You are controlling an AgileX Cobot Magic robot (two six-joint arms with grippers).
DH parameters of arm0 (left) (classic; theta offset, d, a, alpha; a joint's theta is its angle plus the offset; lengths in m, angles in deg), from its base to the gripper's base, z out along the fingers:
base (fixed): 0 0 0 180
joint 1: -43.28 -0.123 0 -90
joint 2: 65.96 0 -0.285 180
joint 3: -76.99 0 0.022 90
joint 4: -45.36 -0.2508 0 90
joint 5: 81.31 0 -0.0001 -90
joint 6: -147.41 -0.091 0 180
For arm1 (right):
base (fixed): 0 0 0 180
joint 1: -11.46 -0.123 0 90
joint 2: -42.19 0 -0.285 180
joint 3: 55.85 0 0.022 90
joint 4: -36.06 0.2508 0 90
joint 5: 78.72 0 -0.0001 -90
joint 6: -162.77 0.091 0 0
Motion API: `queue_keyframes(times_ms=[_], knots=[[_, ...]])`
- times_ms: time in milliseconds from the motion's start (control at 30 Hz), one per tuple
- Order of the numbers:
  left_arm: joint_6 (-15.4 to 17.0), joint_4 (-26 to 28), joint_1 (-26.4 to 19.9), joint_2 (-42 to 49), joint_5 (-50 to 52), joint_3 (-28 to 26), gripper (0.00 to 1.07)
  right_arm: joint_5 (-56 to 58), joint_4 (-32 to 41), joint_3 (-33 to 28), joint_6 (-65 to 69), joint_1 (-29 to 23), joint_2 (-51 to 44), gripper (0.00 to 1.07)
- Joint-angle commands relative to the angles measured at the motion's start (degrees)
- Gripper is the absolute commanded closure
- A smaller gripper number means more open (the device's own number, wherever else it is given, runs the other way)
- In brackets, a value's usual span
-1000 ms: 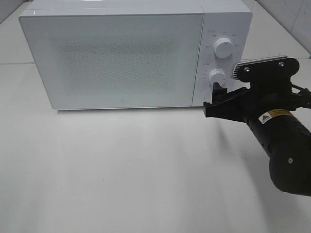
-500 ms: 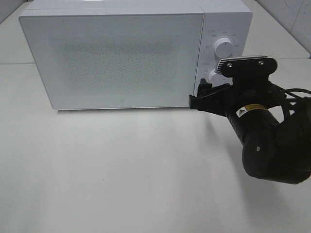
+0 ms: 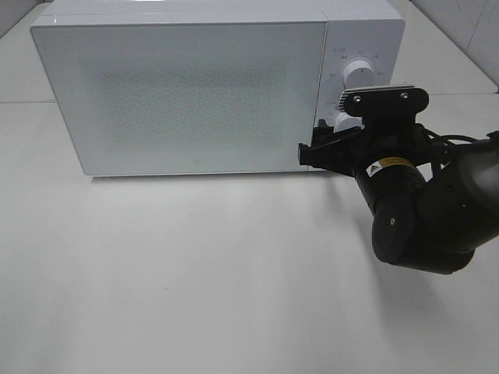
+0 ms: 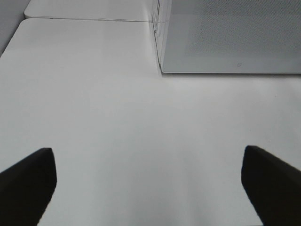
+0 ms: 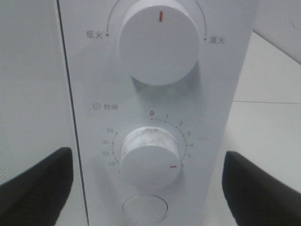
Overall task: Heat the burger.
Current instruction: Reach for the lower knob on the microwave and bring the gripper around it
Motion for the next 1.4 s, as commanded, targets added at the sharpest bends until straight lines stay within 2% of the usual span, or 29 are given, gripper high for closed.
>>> queue_keyframes(times_ms=[33, 800, 1133, 1400], knots=[[0.3, -0.1, -0.2, 0.6, 0.1, 0.1, 0.07, -2.0, -1.1, 1.5, 0.3, 0.2, 0.9, 0.29], [0.3, -0.1, -0.2, 0.6, 0.1, 0.1, 0.07, 0.2, -7.0, 4.7, 2.2, 4.9, 3.7, 0.31], [0.3, -0.1, -0.2, 0.6, 0.1, 0.1, 0.07, 0.8, -7.6, 5.3, 2.2, 4.9, 4.4, 0.32], [0.3, -0.1, -0.2, 0.6, 0.1, 0.1, 0.07, -0.9, -7.6, 5.3, 2.1, 4.7, 4.2, 0.47]])
